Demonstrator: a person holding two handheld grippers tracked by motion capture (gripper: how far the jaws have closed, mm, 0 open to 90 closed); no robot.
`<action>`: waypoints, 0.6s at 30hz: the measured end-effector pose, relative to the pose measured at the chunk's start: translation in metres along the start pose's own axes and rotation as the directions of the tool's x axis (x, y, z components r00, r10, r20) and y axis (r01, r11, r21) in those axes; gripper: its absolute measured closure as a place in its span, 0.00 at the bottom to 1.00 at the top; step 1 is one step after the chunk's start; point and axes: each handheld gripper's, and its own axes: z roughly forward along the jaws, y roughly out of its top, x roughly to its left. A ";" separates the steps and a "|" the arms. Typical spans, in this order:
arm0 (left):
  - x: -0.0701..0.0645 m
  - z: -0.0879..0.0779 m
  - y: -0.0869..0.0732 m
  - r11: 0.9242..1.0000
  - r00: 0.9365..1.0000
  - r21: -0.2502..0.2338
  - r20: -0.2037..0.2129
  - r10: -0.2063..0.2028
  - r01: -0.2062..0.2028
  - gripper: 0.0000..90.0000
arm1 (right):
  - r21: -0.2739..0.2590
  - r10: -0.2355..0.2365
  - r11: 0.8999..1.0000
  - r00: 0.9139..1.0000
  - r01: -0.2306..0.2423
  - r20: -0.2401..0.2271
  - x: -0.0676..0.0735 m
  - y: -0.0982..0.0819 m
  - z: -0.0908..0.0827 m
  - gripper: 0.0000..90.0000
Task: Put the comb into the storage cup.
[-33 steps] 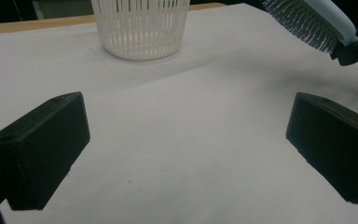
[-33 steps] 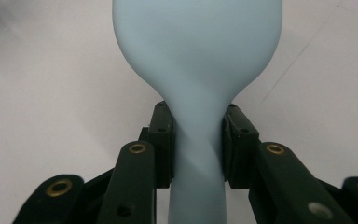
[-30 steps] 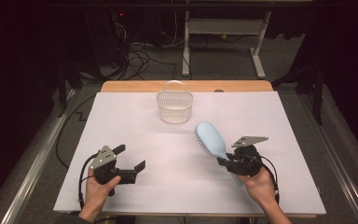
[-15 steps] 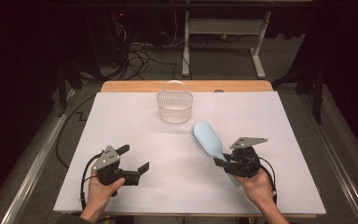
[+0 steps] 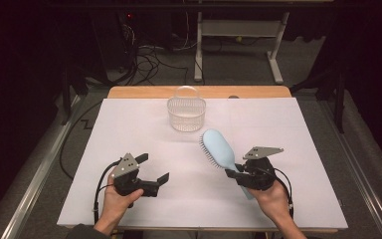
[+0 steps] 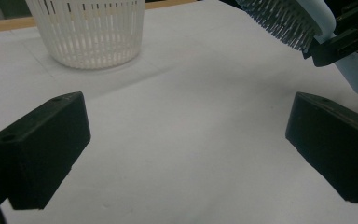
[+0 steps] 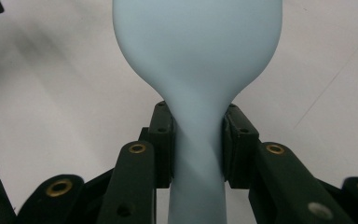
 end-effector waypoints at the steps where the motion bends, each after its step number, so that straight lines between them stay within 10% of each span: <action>1: -0.001 0.001 0.001 1.000 1.000 0.007 -0.009 0.004 -0.004 0.04 | -0.002 -0.003 1.000 1.000 0.003 -0.001 0.001 0.000 0.000 0.78; 18: -0.015 0.024 0.016 0.999 1.000 0.030 0.002 0.020 -0.021 0.17 | -0.017 -0.020 1.000 1.000 0.019 -0.006 0.012 0.006 0.004 0.78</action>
